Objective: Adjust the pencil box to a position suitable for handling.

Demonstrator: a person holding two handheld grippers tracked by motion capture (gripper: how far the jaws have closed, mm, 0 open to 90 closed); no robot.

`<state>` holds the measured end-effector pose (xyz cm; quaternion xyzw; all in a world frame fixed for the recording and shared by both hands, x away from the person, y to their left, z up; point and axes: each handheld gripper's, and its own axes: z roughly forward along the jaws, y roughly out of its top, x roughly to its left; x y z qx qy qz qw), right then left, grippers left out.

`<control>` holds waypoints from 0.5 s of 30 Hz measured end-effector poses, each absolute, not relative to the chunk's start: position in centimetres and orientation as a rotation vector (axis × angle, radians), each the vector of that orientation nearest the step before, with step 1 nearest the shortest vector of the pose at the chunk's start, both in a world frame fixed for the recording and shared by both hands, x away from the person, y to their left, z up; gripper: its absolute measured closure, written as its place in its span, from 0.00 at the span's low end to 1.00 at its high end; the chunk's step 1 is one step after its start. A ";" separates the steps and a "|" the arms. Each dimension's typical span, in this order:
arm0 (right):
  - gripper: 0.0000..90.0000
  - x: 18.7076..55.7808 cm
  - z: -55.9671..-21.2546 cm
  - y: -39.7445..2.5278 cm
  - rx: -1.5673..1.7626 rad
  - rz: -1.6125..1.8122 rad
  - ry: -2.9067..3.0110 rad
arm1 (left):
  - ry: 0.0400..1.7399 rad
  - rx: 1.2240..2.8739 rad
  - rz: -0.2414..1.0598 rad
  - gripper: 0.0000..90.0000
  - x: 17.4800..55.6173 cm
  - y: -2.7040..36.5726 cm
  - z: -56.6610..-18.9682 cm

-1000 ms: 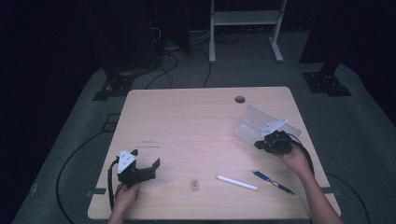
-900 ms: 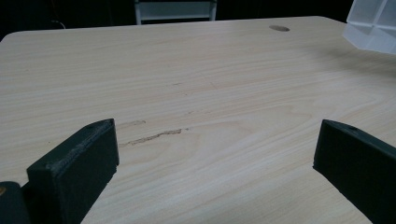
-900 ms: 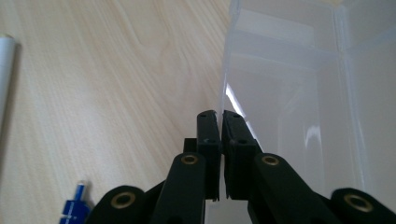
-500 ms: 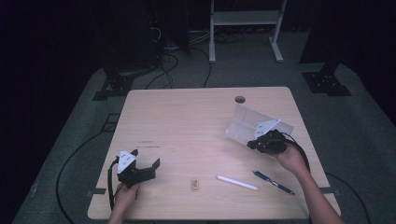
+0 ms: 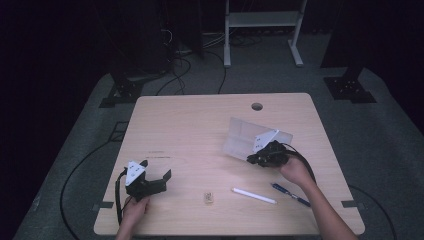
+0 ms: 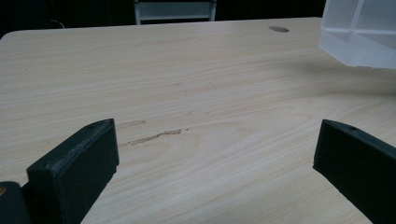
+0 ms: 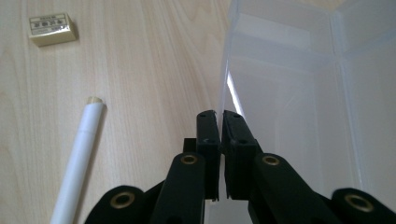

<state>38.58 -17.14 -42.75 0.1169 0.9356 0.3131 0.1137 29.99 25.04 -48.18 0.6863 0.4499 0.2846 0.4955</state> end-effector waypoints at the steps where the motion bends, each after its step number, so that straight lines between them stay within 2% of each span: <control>1: 0.95 38.6 -42.7 -17.1 0.343 0.918 2.744 | 1.090 1.663 0.690 0.00 30.0 25.0 -48.2; 15: 0.95 38.7 -43.8 -13.5 0.238 0.949 2.800 | 1.094 1.660 0.684 0.00 30.1 25.1 -48.2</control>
